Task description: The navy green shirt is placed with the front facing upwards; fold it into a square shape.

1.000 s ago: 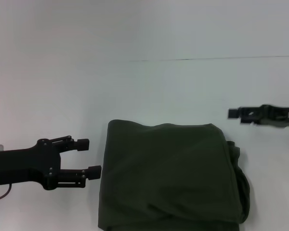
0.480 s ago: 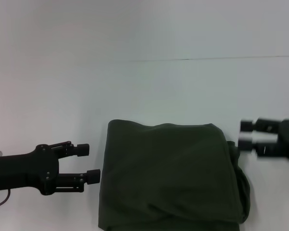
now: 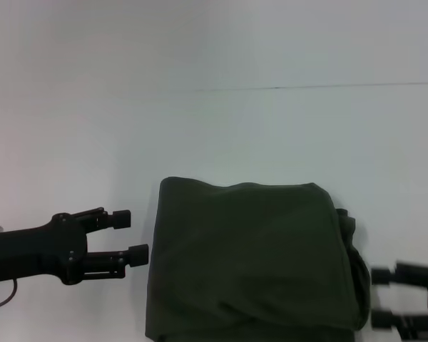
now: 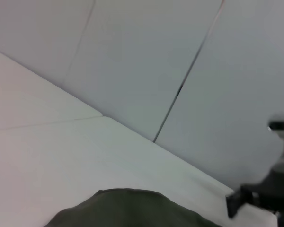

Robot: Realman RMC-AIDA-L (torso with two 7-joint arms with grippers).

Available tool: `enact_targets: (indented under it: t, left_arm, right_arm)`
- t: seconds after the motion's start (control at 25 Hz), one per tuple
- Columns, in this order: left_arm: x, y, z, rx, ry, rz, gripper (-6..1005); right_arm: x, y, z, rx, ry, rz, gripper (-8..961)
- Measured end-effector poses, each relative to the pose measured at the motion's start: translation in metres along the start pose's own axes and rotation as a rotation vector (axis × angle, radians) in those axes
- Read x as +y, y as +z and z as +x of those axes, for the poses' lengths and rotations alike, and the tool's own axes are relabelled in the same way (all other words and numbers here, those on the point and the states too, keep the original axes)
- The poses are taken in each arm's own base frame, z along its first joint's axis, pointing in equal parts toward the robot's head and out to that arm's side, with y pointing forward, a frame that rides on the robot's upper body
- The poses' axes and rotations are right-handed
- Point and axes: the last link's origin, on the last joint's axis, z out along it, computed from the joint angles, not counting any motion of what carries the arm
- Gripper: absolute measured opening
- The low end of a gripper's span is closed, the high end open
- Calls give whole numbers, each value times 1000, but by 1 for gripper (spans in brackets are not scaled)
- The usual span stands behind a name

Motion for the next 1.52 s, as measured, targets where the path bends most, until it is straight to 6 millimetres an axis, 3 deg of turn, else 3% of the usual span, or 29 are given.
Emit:
enact_targets:
  t: [0.16, 0.32, 0.88, 1.28, 1.52]
  left_arm:
    - [-1, -1, -1, 14, -10, 7, 885]
    - [-2, -1, 0, 19, -11, 15, 885]
    - [-2, -2, -1, 20, -10, 18, 883]
    - [-2, -6, -2, 37, -13, 34, 882]
    - [-3, -6, -1, 37, -10, 34, 882]
  right_arm:
    - [8, -2, 21, 18, -29, 12, 885]
    - [8, 6, 29, 37, -52, 16, 884]
    - [-3, 37, 19, 114, -126, -8, 849]
    - [-10, 34, 16, 128, -146, 29, 820]
    - [-12, 37, 13, 132, -150, 29, 535]
